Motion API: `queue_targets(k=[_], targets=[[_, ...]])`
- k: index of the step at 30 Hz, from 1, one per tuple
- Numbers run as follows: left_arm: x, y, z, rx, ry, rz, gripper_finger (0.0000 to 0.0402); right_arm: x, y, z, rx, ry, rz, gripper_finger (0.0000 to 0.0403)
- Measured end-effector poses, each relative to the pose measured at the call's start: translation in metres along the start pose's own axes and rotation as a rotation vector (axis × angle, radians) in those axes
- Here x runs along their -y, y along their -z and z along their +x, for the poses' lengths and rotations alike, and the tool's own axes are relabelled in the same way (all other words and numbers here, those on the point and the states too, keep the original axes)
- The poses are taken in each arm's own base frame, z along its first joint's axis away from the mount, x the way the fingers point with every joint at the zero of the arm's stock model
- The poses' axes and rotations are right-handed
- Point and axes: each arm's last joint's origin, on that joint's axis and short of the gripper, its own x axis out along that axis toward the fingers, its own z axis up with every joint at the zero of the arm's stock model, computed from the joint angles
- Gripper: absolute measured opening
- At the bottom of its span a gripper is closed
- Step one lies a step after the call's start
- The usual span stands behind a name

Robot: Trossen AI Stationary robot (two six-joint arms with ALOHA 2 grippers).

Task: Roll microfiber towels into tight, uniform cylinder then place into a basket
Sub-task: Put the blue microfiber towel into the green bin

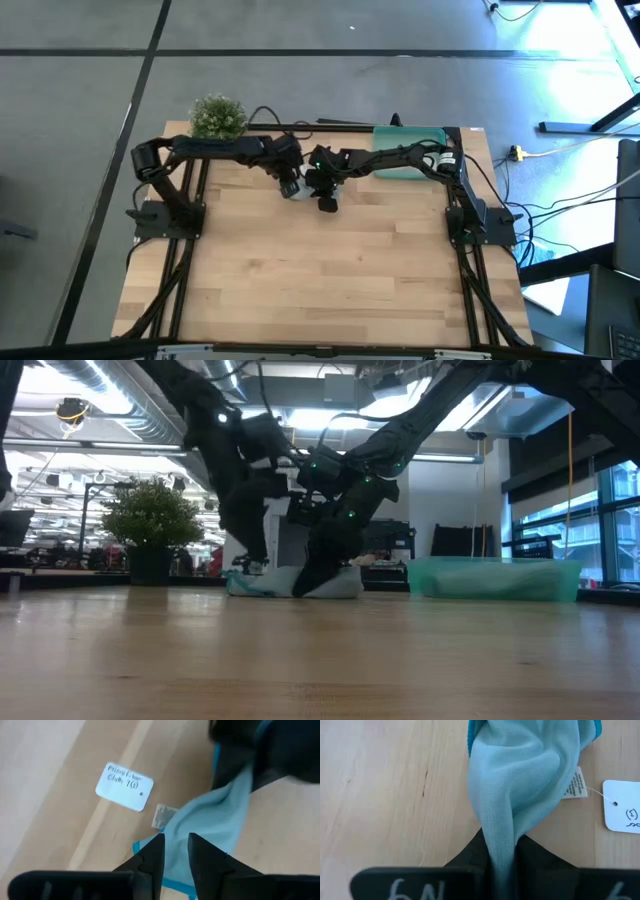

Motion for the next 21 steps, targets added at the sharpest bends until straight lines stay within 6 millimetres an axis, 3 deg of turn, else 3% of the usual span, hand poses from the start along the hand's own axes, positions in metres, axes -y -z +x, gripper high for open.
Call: queue_targets(k=[9,15,21], targets=[[0.002,-0.003,-0.057,0.154,0.008,-0.041,0.0082,0.005,-0.001,-0.003,0.006,0.001,0.011,0.0049],[0.008,0.008,-0.103,0.232,-0.018,-0.041,0.0079,0.013,-0.008,-0.012,0.002,0.016,-0.001,0.0049],[0.008,0.024,-0.139,0.274,-0.105,-0.096,0.0078,0.017,-0.027,-0.046,0.079,0.077,-0.019,0.0049]])
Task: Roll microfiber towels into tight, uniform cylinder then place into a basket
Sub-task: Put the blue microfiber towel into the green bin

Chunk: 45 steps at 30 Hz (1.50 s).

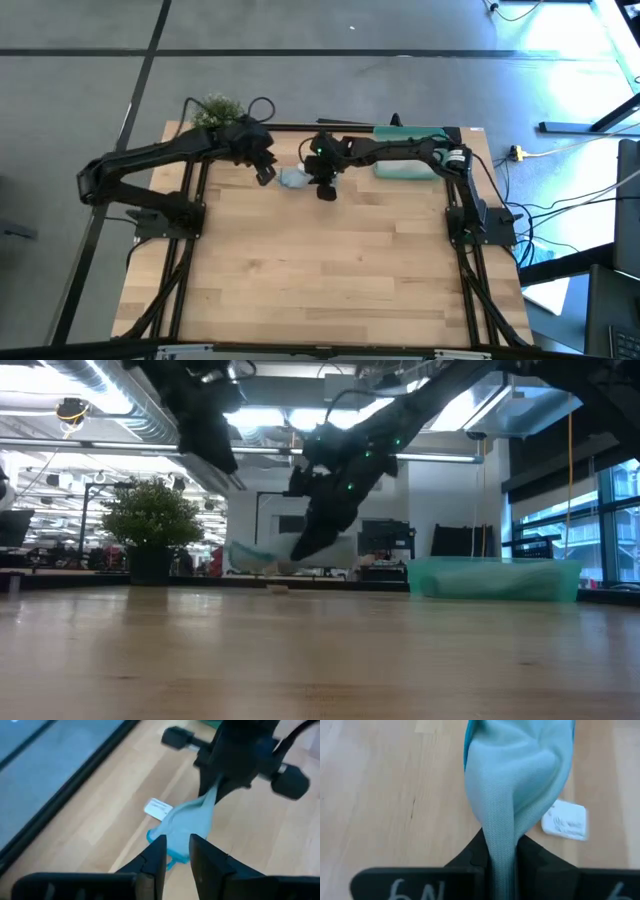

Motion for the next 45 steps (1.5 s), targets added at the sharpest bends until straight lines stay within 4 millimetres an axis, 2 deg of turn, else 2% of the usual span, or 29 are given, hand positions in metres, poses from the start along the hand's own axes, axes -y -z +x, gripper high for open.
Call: queue_targets(k=[5,8,14,19,23,28,33,38,45], targets=[[-0.002,0.005,-0.024,0.039,-0.025,-0.008,0.0078,0.008,-0.006,-0.029,0.008,0.051,-0.004,0.0049],[-0.003,0.006,-0.033,0.070,-0.024,-0.010,0.0078,0.015,-0.008,-0.055,-0.002,0.100,-0.015,0.0049],[-0.003,0.007,-0.037,0.085,-0.022,-0.011,0.0078,0.030,-0.007,-0.106,0.000,0.166,-0.044,0.0049],[-0.003,0.007,-0.037,0.085,-0.022,-0.011,0.0078,0.044,0.007,-0.147,-0.022,0.219,-0.008,0.0049],[-0.003,0.007,-0.037,0.085,-0.022,-0.011,0.0078,0.049,0.030,-0.172,-0.035,0.257,0.046,0.0049],[-0.003,0.007,-0.037,0.085,-0.022,-0.011,0.0078,0.045,0.062,-0.200,-0.077,0.345,0.057,0.0049],[-0.003,0.007,-0.037,0.086,-0.022,-0.011,0.0078,0.038,0.108,-0.220,-0.161,0.446,0.123,0.0049],[-0.003,0.006,-0.037,0.091,-0.021,-0.011,0.0078,0.030,0.149,-0.225,-0.219,0.462,0.190,0.0050],[-0.003,0.003,-0.037,0.122,-0.017,-0.013,0.0078,0.035,0.181,-0.222,-0.330,0.474,0.179,0.0050]])
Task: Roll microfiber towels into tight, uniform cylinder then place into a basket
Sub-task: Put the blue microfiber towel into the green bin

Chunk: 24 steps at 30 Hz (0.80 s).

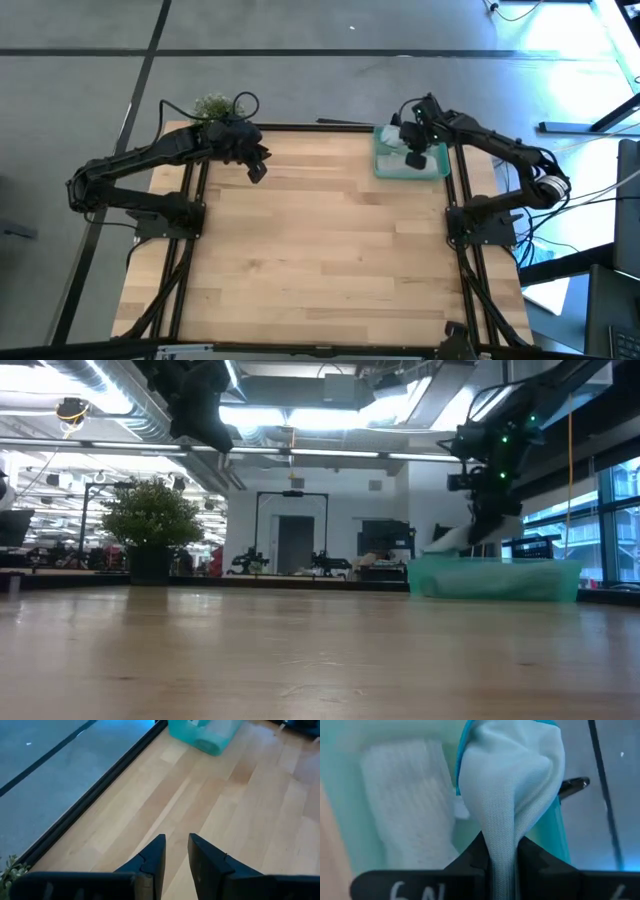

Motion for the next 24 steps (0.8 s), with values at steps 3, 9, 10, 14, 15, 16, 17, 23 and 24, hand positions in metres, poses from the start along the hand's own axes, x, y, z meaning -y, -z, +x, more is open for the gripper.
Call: queue_targets(k=[3,9,10,14,15,16,17,23,24], targets=[[0.000,0.000,0.000,0.001,0.000,0.000,0.0078,0.007,0.006,0.007,-0.040,0.007,-0.063,0.0050],[0.000,0.000,0.000,0.001,0.000,-0.004,0.0078,0.012,0.011,0.030,-0.056,-0.063,-0.129,0.0050],[0.000,0.000,0.000,0.001,0.000,-0.004,0.0078,0.013,0.012,0.034,-0.064,-0.072,-0.129,0.0050],[0.000,0.000,0.000,0.001,0.000,-0.004,0.0078,0.011,0.014,0.049,-0.106,-0.120,-0.121,0.0050],[0.000,0.000,0.000,0.001,0.002,-0.004,0.0078,0.011,0.014,0.053,-0.114,-0.129,-0.118,0.0050],[0.000,0.000,0.000,0.000,0.008,-0.003,0.0078,0.011,0.015,0.056,-0.122,-0.138,-0.118,0.0050],[0.000,0.000,0.000,0.000,0.010,-0.003,0.0078,0.010,0.015,0.059,-0.129,-0.147,-0.117,0.0051],[0.000,0.000,0.000,-0.001,0.012,-0.001,0.0078,0.009,0.016,0.066,-0.144,-0.161,-0.101,0.0055],[0.000,0.000,0.000,0.000,0.012,0.000,0.0078,0.009,0.016,0.066,-0.145,-0.162,-0.101,0.0055]])
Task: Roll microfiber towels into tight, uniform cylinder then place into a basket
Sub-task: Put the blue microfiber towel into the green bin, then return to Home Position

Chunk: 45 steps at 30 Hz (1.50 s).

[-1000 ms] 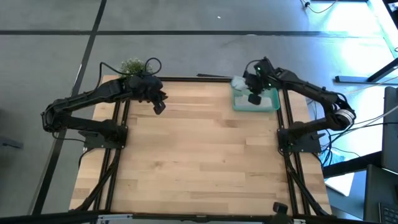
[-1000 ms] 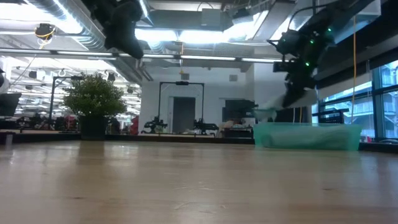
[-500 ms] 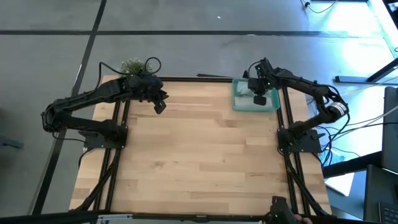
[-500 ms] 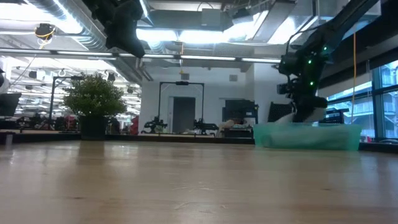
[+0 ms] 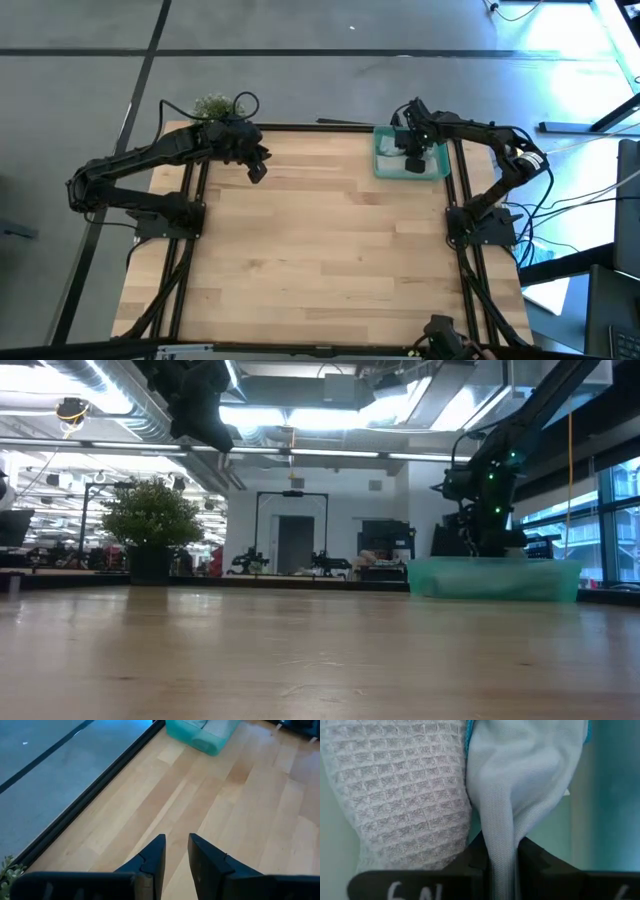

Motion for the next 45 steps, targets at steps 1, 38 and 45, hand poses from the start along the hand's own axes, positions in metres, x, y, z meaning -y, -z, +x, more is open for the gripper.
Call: queue_targets(k=[1,38,45], targets=[[0.000,0.000,0.000,0.000,0.000,0.000,0.0078,0.000,0.000,0.000,0.000,0.000,0.001,0.0056],[0.000,0.000,0.000,-0.001,0.000,-0.002,0.0078,0.014,-0.033,-0.034,-0.076,0.197,0.178,0.0237],[0.000,0.001,0.000,-0.011,-0.001,-0.002,0.0078,0.003,-0.052,-0.047,-0.067,0.164,0.214,0.0225]])
